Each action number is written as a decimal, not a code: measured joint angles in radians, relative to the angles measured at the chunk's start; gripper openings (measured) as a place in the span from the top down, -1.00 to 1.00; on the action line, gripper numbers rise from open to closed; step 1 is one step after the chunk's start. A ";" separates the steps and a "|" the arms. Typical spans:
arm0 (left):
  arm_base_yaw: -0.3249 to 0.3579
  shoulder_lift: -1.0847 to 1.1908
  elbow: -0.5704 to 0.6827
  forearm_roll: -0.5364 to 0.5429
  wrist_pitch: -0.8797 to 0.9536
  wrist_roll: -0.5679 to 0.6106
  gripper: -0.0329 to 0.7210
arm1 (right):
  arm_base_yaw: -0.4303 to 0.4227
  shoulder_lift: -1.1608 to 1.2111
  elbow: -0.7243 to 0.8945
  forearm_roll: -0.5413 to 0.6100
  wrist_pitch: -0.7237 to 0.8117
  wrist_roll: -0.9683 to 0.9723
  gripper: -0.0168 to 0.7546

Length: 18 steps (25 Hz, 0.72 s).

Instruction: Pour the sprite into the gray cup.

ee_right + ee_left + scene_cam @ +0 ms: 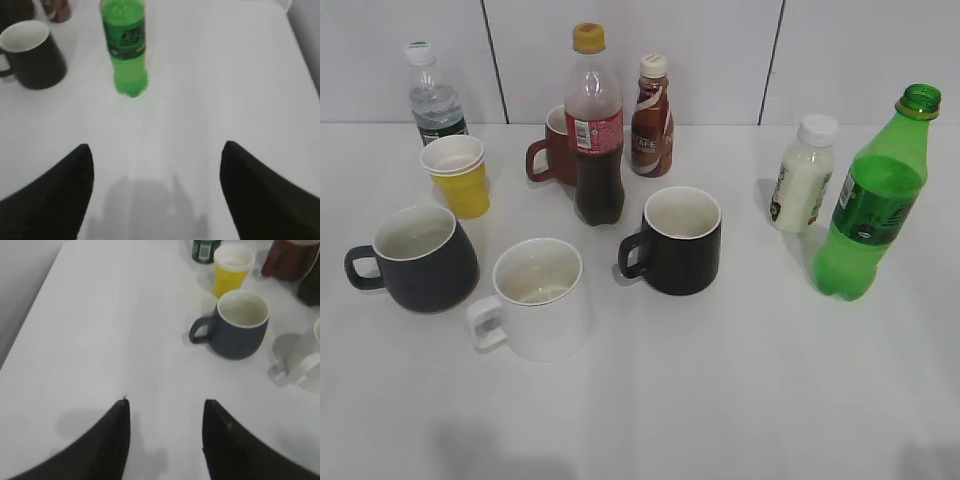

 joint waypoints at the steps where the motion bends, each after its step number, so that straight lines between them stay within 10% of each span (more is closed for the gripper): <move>1: 0.000 -0.017 0.000 0.000 0.000 0.000 -0.05 | -0.023 -0.010 0.000 0.000 -0.001 0.000 -0.57; 18: -0.001 -0.145 0.001 -0.007 0.000 0.001 -0.04 | -0.099 -0.032 0.000 0.015 -0.003 -0.001 -0.56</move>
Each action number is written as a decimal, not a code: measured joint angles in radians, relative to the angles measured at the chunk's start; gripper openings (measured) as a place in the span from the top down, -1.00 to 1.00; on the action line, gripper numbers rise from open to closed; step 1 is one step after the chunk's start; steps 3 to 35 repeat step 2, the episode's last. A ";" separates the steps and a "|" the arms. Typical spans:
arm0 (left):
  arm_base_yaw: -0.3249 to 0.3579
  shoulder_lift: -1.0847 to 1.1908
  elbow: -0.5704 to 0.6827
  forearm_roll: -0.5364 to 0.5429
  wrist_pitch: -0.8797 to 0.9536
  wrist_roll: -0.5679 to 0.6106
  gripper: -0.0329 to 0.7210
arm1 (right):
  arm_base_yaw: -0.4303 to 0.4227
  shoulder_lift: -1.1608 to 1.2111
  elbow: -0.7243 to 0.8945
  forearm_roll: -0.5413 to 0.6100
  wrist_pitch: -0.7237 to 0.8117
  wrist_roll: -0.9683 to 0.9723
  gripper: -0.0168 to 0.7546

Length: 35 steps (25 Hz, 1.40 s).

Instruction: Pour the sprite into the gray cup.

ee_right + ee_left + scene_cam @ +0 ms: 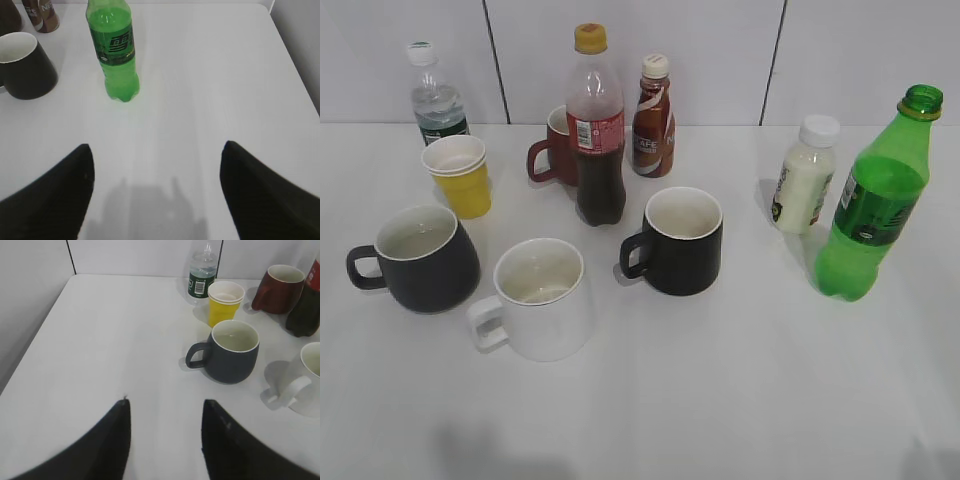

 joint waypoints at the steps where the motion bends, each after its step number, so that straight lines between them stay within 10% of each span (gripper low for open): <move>1: 0.000 0.000 0.000 0.000 0.000 0.000 -0.03 | 0.000 0.000 0.000 0.000 0.000 0.000 -0.56; 35: 0.000 0.000 0.000 0.000 0.000 0.000 -0.01 | 0.000 0.000 0.000 0.000 0.000 0.000 -0.56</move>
